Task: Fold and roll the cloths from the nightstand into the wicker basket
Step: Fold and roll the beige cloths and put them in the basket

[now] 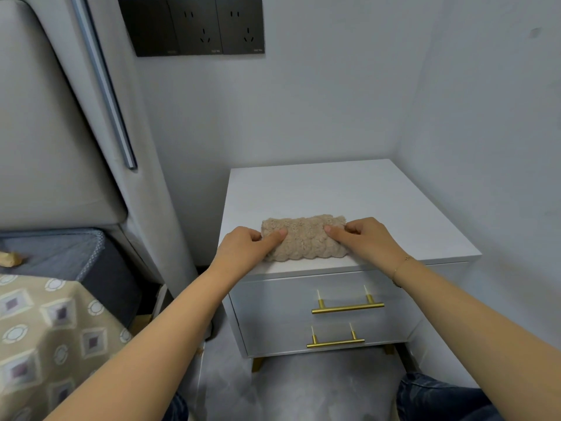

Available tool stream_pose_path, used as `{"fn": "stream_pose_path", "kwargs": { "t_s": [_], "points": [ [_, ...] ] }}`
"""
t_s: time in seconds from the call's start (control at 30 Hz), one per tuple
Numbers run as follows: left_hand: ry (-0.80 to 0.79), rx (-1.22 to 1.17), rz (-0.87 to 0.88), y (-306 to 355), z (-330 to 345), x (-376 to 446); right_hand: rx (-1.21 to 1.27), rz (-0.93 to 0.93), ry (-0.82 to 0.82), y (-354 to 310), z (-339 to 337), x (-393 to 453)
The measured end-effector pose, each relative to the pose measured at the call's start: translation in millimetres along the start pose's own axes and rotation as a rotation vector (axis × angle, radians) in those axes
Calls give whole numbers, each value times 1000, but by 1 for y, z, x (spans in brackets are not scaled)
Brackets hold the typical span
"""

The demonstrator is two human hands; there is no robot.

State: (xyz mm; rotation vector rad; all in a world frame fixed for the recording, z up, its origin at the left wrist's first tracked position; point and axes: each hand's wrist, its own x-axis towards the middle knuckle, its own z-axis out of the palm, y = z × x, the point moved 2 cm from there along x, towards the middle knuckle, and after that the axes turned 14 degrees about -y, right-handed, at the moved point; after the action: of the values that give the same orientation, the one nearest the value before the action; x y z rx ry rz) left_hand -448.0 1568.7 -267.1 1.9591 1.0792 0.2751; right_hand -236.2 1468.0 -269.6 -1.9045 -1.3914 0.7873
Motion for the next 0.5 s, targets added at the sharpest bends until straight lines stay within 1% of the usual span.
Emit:
{"fn": "stream_pose_path", "kwargs": {
  "t_s": [0.17, 0.27, 0.37, 0.4, 0.5],
  "points": [
    [16, 47, -91, -1, -2, 13, -17, 55, 57, 3, 2, 10],
    [78, 123, -99, -3, -1, 18, -140, 99, 90, 3, 4, 13],
    [161, 173, 24, -3, 2, 22, -277, 161, 119, 0, 6, 14],
    [148, 165, 62, -4, 2, 26, -293, 167, 132, -1, 6, 14],
    [11, 234, 179, -1, -2, 30, -250, 147, 141, 0, 7, 16]
  ]
}}
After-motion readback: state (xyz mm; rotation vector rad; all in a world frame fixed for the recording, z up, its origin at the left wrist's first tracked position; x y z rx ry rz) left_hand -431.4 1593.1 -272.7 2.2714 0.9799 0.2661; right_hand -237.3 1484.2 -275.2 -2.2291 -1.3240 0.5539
